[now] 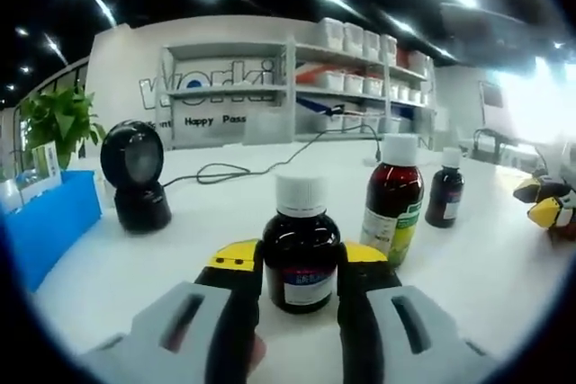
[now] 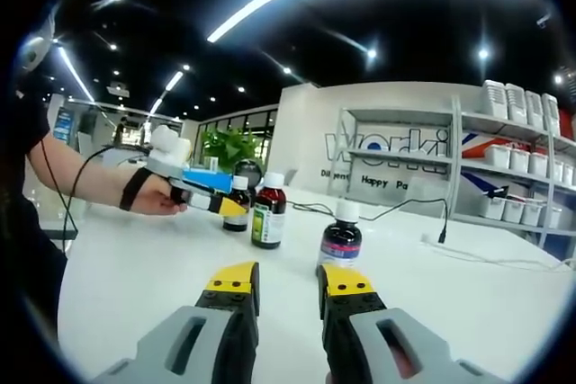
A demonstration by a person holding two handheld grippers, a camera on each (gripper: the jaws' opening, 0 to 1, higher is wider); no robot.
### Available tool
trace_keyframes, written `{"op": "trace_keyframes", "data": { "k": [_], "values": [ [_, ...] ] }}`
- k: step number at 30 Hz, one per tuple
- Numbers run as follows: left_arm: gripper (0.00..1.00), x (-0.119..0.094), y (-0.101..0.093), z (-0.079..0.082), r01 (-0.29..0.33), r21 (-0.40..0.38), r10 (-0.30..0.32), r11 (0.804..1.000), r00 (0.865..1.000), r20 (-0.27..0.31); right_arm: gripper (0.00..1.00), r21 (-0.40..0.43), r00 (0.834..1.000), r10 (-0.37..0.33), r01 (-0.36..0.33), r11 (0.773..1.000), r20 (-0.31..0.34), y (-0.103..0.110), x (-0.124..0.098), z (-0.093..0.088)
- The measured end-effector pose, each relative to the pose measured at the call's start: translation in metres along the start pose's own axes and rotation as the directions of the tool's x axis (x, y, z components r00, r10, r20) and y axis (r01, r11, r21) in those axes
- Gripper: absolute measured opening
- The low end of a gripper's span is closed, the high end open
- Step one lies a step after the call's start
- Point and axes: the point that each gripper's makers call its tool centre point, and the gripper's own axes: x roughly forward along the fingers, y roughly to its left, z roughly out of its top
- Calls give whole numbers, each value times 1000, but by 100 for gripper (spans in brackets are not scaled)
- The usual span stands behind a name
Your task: Rotate the medicine bottle to make it face forward pick up the medicine bottle inspect the drug traceability code place the medicine on the table
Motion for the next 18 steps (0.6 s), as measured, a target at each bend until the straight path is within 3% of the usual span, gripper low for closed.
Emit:
{"op": "trace_keyframes", "data": {
  "k": [7,12,18],
  "values": [
    [23,6,1,1,88,18,-88,996,996,25,22,19,1000,0,0,1000,11,-1,-1,2],
    [23,5,9,1,131,28,-132,991,991,21,22,17,1000,1,-2,1000,10,-1,-1,2],
    [23,2,6,0,163,50,-164,985,986,21,21,15,1000,2,-2,1000,8,-1,-1,1]
  ]
}}
